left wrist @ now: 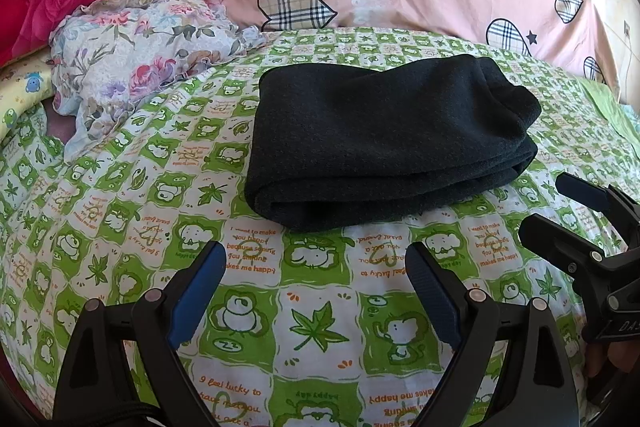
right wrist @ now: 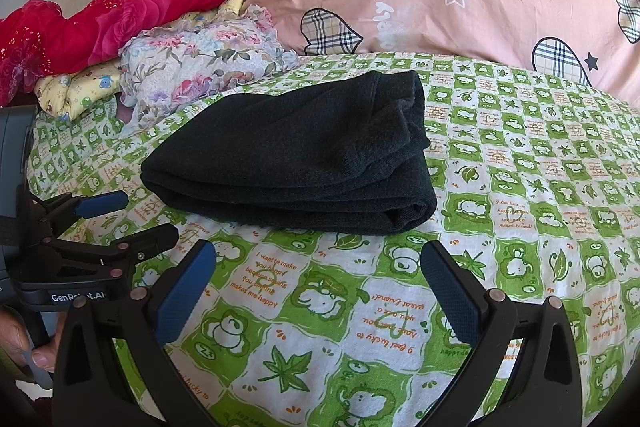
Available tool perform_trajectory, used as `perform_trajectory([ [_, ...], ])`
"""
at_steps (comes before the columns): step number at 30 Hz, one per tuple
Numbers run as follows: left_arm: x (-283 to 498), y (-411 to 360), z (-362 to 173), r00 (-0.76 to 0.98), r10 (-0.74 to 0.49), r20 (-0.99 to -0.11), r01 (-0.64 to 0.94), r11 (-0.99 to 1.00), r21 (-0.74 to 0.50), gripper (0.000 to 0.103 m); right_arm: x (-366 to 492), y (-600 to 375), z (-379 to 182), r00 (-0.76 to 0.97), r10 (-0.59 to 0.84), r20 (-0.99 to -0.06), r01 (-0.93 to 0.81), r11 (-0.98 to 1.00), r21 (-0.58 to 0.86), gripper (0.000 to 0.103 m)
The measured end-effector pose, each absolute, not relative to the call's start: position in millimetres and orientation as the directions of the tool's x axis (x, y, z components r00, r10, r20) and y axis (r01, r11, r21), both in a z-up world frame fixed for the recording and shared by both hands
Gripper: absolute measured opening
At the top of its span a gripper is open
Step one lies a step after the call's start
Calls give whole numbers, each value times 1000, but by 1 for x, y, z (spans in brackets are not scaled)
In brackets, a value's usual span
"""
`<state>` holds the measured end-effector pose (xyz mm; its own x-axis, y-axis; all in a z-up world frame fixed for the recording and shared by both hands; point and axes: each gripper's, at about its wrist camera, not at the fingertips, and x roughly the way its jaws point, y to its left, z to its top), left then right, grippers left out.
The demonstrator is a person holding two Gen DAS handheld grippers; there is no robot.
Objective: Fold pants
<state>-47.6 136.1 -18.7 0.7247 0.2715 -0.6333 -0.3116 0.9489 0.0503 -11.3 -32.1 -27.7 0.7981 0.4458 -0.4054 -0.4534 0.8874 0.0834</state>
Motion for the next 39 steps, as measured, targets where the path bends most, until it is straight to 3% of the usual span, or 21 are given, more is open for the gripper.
perform_trajectory([
  [31, -44, 144, -13, 714, 238, -659, -303, 953, 16, 93, -7, -39, -17, 778, 473, -413, -461, 877, 134, 102],
  [39, -45, 144, -1, 713, 228, -663, -291, 957, 15, 93, -7, -38, 1, 791, 467, -394, -472, 877, 90, 102],
])
